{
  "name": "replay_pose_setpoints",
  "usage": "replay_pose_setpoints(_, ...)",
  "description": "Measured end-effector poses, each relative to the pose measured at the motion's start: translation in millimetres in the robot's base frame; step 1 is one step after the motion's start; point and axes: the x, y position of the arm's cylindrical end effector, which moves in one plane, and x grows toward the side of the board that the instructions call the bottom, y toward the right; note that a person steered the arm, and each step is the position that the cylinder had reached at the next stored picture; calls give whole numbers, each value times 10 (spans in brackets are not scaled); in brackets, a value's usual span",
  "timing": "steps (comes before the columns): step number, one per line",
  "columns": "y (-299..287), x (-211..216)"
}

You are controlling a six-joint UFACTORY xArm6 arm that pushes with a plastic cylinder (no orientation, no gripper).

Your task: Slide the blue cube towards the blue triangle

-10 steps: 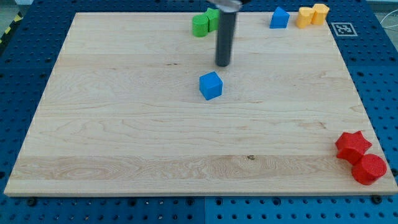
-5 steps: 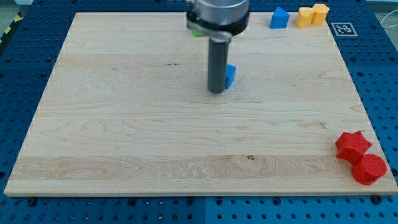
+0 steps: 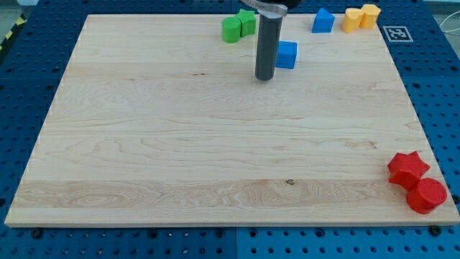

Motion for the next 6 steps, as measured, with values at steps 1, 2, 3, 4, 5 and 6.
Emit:
replay_pose_setpoints(1,61,-379)
replay_pose_setpoints(2,455,-438)
replay_pose_setpoints(3,913,-437)
replay_pose_setpoints(4,935,-295)
replay_pose_setpoints(5,876,83)
replay_pose_setpoints(6,1216,129)
